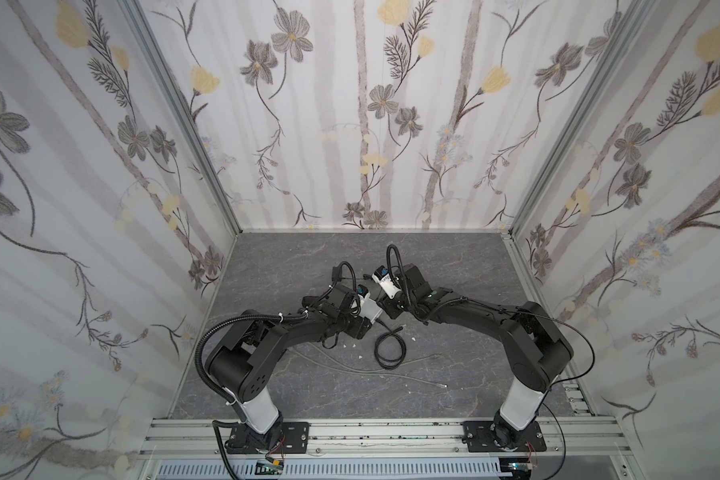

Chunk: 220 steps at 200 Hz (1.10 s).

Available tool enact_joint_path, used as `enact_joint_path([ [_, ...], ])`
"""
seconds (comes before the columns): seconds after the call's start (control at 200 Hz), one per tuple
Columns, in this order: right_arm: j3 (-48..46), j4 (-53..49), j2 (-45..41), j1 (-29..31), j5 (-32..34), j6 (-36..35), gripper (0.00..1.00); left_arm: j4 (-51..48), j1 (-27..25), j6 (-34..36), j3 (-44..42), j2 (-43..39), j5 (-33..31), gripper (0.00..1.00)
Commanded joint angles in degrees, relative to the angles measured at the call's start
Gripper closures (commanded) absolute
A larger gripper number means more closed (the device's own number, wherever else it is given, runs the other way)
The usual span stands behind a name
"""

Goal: Insert the plug into the switch port

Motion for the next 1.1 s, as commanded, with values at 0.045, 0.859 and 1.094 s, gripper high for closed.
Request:
enact_joint_path([
  [0.045,-8.4,7.8,-8.4,-1.6,-0.4,4.1,0.59,-2.0,-0.2,0.6,3.1,2.3,-1.8,0.36],
  [0.859,-36.9,14.4,-48.9,-21.6,-2.4,16.2,0.48,0.2,-1.3,-5.1,8.9,6.6,-4.3,0.0],
  [1.094,-39.7,13.6,-58.9,-22.2,13.3,14.0,0.0,6.7,-1.2,-6.2,-2.3,-11.7,-11.2,0.0],
])
